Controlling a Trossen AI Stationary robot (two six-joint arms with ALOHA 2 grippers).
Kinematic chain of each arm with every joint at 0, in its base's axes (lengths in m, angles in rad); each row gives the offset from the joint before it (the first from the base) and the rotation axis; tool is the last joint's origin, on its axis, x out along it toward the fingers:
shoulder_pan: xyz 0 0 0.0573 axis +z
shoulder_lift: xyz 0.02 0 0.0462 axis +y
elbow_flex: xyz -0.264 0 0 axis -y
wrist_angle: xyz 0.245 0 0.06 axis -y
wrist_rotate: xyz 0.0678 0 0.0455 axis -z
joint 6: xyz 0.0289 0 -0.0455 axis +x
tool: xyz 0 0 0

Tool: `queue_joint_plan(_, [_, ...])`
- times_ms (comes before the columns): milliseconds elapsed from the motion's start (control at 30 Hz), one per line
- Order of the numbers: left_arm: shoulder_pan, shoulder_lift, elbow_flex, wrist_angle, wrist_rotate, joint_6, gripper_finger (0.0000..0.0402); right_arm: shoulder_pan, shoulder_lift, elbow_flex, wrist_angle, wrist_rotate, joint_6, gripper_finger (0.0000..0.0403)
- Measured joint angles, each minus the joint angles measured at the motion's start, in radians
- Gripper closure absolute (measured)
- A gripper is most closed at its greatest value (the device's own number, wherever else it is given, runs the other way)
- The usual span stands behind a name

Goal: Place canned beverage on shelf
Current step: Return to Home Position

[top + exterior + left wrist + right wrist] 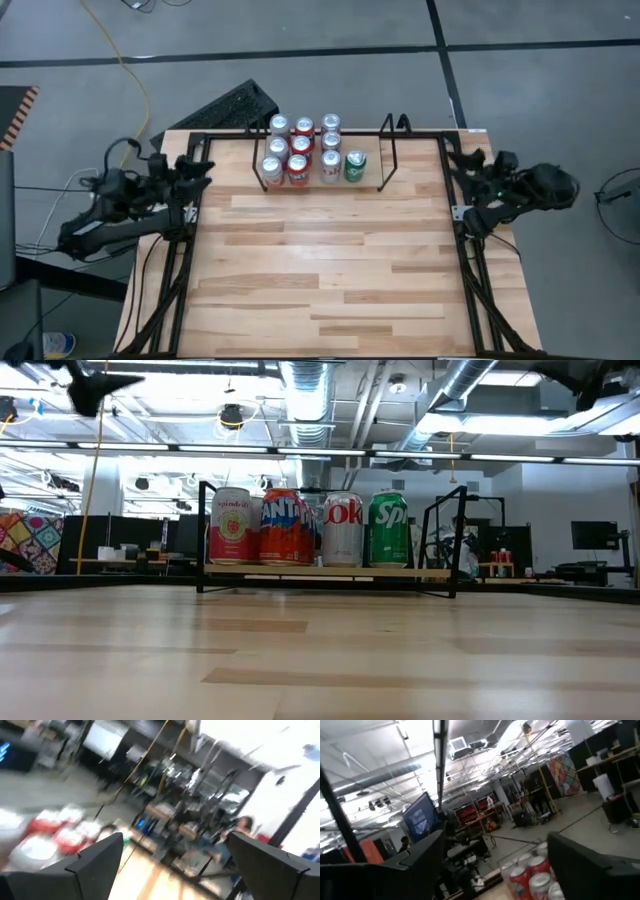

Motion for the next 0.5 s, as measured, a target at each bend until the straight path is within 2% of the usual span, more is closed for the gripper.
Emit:
queue_joint_plan(167, [0.0,-0.013,-0.129,0.116,0.028,0.012,0.0052,-0.016,0.0,-0.127,0.112,-0.01,0.041,0.0074])
queue_joint_plan(233, [0.0,-0.045,-0.183,0.178,0.043,0.042,0.0052,-0.021,0.0,-0.18,0.179,-0.054,0.026,0.0074])
queue_joint_plan(367, [-0.001,-0.036,-0.26,0.18,0.071,0.083,0.0052,-0.026,0.0,-0.286,0.302,-0.116,-0.041,0.0074])
queue_joint_plan(500, [0.0,-0.044,-0.344,0.247,0.082,0.104,0.0052,-0.026,0.0,-0.388,0.441,-0.125,-0.122,0.0074])
